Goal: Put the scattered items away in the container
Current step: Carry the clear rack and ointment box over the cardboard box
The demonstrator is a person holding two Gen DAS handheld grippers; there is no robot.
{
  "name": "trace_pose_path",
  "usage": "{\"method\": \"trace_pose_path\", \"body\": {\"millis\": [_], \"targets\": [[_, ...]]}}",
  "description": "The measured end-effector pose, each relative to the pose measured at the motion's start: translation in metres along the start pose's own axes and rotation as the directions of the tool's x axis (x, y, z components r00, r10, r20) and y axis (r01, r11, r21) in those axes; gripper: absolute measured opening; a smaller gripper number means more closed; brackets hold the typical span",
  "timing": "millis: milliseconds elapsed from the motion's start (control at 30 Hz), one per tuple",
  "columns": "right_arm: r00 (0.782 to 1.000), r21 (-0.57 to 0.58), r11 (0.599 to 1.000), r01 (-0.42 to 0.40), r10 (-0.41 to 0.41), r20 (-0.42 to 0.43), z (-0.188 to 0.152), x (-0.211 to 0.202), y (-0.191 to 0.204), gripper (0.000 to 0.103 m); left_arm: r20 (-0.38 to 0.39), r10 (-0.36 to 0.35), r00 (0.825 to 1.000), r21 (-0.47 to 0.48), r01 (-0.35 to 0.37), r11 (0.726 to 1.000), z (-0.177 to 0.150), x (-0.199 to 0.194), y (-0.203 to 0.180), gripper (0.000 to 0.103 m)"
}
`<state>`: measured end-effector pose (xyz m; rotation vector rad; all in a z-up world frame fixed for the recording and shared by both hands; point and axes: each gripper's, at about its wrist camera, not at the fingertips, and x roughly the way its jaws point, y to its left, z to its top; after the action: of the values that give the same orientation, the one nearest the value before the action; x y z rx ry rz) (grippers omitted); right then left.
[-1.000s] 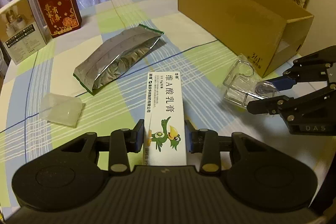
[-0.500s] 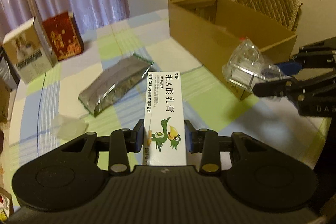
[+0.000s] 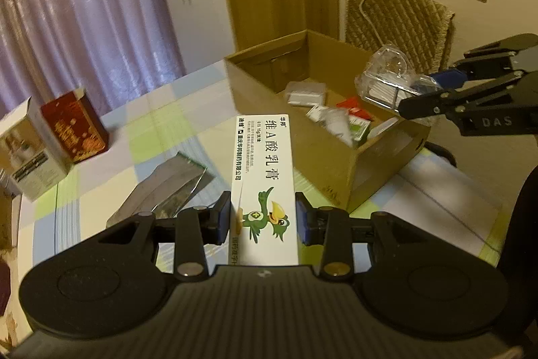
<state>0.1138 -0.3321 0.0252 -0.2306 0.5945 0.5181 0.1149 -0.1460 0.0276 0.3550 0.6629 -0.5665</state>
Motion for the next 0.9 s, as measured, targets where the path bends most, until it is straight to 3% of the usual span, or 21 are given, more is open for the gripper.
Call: {"method": "trace_pose_path", "body": {"millis": [500,900], "targets": [[0.997,0.064,0.995,0.082,-0.081,-0.003,0.006,0.009,-0.075,0.034,0.076,-0.1,0.992,0.039,0.097,0.994,0.081,0.036,-0.042,0.033],[0.996,0.119,0.989,0.085,-0.083,-0.023,-0.003,0.027,-0.098,0.034,0.038,-0.148,0.988,0.006,0.148,0.989,0.1,0.085,-0.061,0.033]]}}
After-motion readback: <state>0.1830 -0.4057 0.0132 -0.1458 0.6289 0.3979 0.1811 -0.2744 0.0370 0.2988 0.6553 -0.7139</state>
